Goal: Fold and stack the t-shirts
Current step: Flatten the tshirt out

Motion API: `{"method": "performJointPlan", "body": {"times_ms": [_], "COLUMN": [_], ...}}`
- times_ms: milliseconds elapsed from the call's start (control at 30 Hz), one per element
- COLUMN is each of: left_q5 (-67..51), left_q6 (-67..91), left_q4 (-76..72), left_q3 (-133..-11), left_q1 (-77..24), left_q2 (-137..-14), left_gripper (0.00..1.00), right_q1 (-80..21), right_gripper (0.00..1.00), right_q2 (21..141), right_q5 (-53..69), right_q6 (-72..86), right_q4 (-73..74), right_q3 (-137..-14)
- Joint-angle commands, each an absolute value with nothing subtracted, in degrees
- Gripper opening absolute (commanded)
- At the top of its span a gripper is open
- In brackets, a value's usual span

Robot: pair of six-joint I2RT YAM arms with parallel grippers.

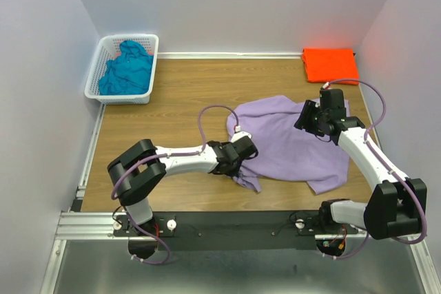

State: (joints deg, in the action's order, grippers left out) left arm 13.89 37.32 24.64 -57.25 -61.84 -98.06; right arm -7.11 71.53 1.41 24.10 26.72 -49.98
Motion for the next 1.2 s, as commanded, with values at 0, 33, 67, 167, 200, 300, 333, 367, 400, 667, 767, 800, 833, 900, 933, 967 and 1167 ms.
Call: {"method": "performJointPlan", "body": {"times_ms": [0,33,67,167,200,300,333,367,400,667,767,800,833,900,933,967,1167], "left_q5": [20.99,21.7,22.32,23.2,23.2,23.03,22.07,21.36,20.66,17.32,16.35,16.09,15.47,14.77,14.42,14.15,8.54], "left_q6": [36.57,35.87,34.29,31.03,30.16,27.78,27.43,26.29,26.02,23.2,21.98,21.62,21.19,20.13,19.87,19.78,20.48], "left_q4": [33.03,33.74,34.36,35.15,35.16,35.16,34.9,34.37,33.41,32.08,31.64,31.47,31.03,30.85,30.59,30.5,26.73], "left_q3": [-54.4,-54.67,-55.02,-56.16,-56.6,-56.86,-56.78,-56.52,-56.25,-56.25,-56.34,-56.25,-56.25,-56.34,-56.34,-56.34,-54.58], "left_q1": [-55.91,-53.98,-52.4,-46.51,-45.1,-40.7,-38.78,-37.89,-37.27,-29.1,-24.8,-23.74,-21.56,-19.78,-18.82,-18.46,-17.58], "left_q2": [-97.48,-96.6,-95.55,-91.07,-89.14,-86.15,-85.44,-84.82,-83.51,-79.72,-78.05,-77.26,-76.91,-76.38,-76.38,-76.12,-74.45], "left_gripper": [0.0,0.0,0.0,0.0,0.0,0.0,0.0,0.0,0.0,0.0,0.0,0.0,0.0,0.0,0.0,0.0,0.0], "right_q1": [-7.03,-6.94,-6.94,-6.94,-6.86,-6.5,-6.42,-6.33,-6.24,-2.99,-1.76,-1.58,-1.32,-0.97,-0.27,-0.26,1.14], "right_gripper": [0.61,0.61,0.61,0.61,0.61,0.61,0.61,0.61,0.61,0.6,0.6,0.6,0.61,0.61,0.61,0.61,0.64], "right_q2": [71.45,71.72,72.59,74.0,75.31,78.47,79.36,80.41,81.29,94.19,101.3,103.08,105.18,110.01,111.08,111.96,109.54], "right_q5": [-1.05,-1.14,-1.14,-1.4,-1.49,-1.32,-1.67,-1.93,-2.19,-4.3,-5.36,-5.97,-7.37,-8.35,-8.7,-8.79,-10.03], "right_q6": [24.78,25.22,25.57,27.33,28.47,29.88,30.06,30.32,30.32,32.16,34.01,34.19,33.93,33.4,33.49,33.57,28.75], "right_q4": [29.44,29.79,29.88,30.15,30.06,29.8,29.45,29.1,28.22,22.15,20.04,19.95,19.95,20.13,20.13,20.3,22.93], "right_q3": [-49.22,-48.96,-48.17,-46.94,-46.24,-45.7,-45.7,-45.62,-45.88,-49.12,-54.11,-55.97,-58.42,-65.26,-67.22,-69.06,-76.29]}}
